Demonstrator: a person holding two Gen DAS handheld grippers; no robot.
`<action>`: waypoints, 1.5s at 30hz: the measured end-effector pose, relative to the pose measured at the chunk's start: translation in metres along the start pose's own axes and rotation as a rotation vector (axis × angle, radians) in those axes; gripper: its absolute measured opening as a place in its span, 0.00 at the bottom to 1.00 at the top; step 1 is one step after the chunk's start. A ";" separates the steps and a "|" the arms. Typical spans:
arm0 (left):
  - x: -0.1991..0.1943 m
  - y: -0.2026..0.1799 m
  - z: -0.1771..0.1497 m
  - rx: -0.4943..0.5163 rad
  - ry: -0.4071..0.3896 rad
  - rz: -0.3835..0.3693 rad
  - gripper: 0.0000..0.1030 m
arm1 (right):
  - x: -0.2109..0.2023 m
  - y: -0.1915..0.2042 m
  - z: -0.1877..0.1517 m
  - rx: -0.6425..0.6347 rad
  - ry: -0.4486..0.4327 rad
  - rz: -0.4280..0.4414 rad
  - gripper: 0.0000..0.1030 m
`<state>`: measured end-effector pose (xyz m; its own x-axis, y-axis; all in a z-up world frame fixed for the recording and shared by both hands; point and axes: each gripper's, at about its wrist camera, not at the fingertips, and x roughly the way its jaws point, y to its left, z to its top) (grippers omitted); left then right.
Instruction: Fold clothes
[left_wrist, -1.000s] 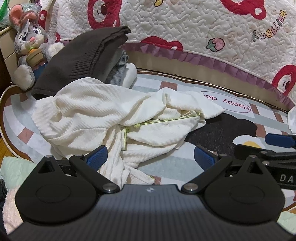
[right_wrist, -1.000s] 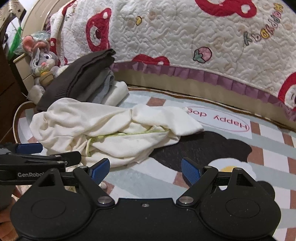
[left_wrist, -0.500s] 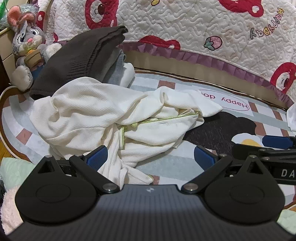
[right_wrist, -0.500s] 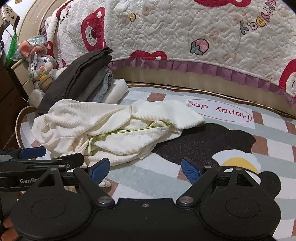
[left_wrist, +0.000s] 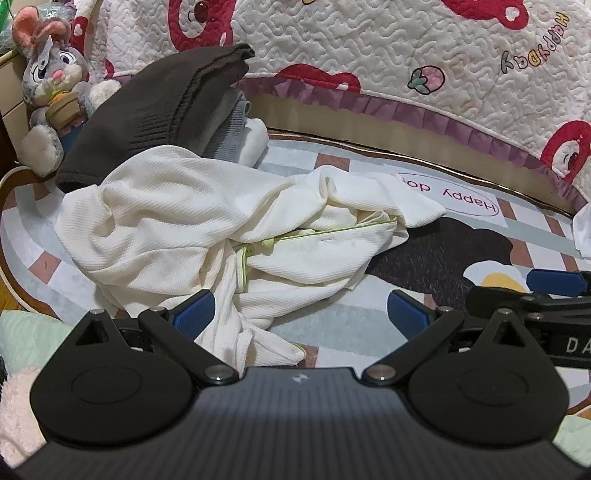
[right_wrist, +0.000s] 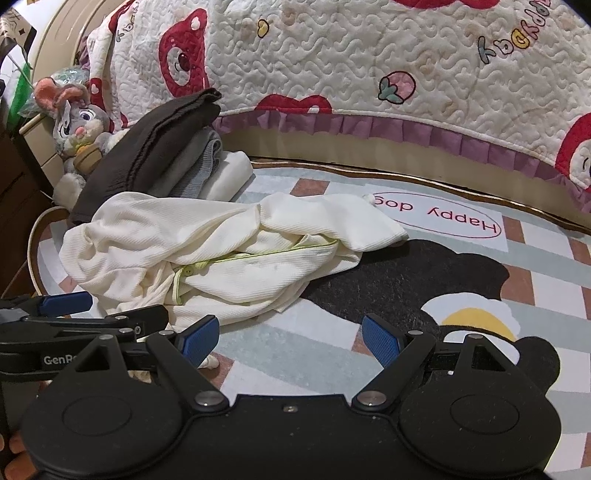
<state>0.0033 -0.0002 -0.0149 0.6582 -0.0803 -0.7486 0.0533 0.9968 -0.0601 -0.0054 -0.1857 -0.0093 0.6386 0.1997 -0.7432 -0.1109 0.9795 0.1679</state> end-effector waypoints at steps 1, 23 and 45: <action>0.001 0.001 0.000 0.001 0.000 0.001 0.98 | 0.000 0.001 0.000 -0.007 -0.007 -0.002 0.85; 0.077 0.081 0.042 0.104 0.017 0.171 0.66 | 0.165 -0.035 0.050 0.197 0.119 0.196 0.61; 0.134 0.065 0.038 -0.081 -0.093 0.133 0.61 | 0.109 -0.032 0.064 0.018 -0.200 0.029 0.11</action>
<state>0.1231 0.0536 -0.0938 0.7225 0.0562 -0.6891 -0.0968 0.9951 -0.0204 0.1169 -0.1966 -0.0543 0.7740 0.2175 -0.5947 -0.1192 0.9724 0.2005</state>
